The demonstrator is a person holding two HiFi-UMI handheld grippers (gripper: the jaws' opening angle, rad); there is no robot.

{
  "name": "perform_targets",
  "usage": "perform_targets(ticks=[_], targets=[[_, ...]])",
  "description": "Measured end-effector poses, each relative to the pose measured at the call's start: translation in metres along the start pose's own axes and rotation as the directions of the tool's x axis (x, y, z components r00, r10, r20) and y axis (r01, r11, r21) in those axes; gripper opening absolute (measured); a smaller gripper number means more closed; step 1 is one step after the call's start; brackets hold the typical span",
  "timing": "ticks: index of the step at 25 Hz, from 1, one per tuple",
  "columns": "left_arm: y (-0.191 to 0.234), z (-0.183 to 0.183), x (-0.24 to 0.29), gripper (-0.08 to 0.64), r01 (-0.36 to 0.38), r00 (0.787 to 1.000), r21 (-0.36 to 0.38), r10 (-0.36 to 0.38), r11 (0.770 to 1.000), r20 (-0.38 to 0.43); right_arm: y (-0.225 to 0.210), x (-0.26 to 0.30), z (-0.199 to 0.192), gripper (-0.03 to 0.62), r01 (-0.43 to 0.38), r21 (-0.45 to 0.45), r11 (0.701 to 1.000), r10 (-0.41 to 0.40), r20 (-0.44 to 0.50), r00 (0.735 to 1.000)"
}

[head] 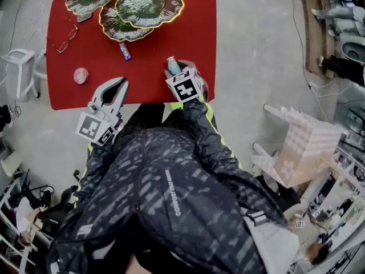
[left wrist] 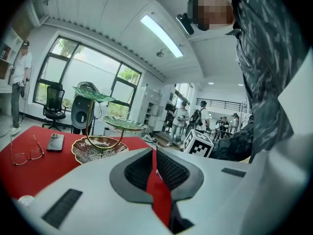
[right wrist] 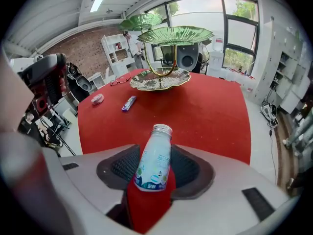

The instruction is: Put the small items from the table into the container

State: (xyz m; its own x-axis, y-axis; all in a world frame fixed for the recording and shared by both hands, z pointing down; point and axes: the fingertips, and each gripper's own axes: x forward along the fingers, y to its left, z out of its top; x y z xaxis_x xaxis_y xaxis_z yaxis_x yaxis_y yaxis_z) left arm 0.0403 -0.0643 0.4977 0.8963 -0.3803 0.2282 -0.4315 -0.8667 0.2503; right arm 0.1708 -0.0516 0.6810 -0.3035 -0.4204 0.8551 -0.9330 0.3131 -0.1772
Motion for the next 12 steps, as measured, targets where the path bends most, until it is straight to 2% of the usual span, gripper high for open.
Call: perform_targets(ticks=[12], targets=[[0.003,0.023,0.003,0.014,0.007,0.999,0.018,-0.007,1.0,0.048,0.017,-0.052,0.056,0.201,0.016,-0.081,0.997,-0.007,0.103,0.995]])
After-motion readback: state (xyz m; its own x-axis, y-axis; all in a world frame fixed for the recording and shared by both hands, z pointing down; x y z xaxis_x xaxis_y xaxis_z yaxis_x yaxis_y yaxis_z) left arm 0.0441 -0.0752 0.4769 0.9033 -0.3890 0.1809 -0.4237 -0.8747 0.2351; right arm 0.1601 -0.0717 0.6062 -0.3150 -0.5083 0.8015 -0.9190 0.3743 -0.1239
